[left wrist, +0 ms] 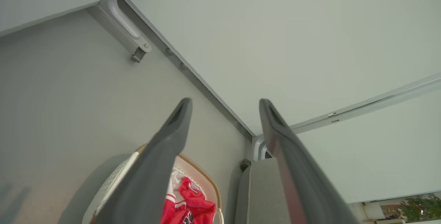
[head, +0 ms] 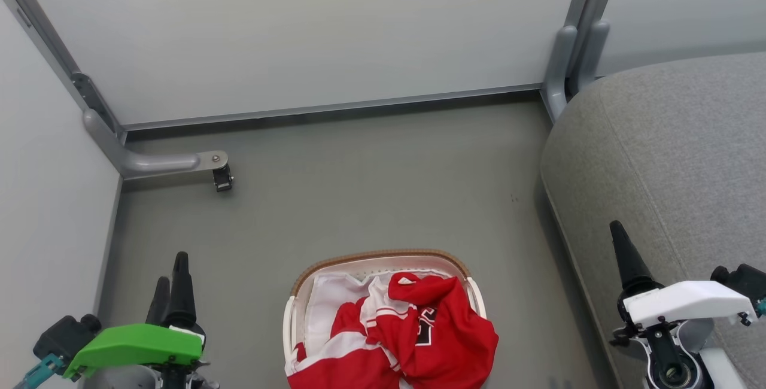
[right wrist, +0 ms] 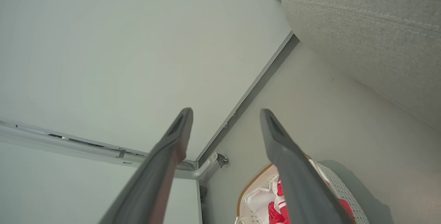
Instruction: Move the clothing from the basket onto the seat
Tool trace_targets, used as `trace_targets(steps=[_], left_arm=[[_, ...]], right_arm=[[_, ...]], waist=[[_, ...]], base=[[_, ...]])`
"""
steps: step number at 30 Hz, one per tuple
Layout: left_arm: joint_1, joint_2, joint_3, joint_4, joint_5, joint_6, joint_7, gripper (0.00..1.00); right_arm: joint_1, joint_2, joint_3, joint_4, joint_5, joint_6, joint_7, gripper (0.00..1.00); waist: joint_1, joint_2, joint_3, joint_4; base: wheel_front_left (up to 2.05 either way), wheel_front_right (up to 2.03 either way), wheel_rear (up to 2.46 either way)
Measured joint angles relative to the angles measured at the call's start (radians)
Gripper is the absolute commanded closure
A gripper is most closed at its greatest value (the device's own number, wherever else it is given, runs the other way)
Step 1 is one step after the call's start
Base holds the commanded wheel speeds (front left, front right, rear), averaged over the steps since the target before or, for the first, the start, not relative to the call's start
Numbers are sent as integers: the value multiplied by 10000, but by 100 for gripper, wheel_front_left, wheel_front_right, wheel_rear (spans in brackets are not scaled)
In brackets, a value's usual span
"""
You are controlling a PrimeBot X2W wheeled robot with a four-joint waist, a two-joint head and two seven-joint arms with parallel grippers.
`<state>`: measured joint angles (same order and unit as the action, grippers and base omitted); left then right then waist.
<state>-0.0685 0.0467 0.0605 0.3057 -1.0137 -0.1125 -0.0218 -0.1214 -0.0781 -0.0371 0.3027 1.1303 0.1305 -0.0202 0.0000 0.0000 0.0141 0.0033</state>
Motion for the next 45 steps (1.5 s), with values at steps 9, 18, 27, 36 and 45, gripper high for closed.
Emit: trace_targets(steps=[9,18,27,36,45], left_arm=[[27,165,-326,88,1438,267,-328,0],[179,384,-759,251,2780,650,-608,0],[198,616,-1185,134,3894,1039,-903,0],[206,821,-1542,-121,4819,1237,-1131,0],[203,878,-1540,-341,5641,1436,-1384,0]], right_arm=[[-91,-109,351,182,-1605,0,-336,0],[-123,-295,901,497,-2995,0,-614,0],[-167,-345,1162,688,-4192,0,-892,0],[-330,-403,1308,690,-5239,0,-1137,0],[-438,-537,1708,876,-6126,0,-1392,0]], waist=[[0,0,5,3],[0,0,-12,22],[0,0,-3,36],[0,0,30,23],[0,0,39,28]], base=[[0,0,0],[0,0,0],[0,0,0],[0,0,0],[0,0,0]])
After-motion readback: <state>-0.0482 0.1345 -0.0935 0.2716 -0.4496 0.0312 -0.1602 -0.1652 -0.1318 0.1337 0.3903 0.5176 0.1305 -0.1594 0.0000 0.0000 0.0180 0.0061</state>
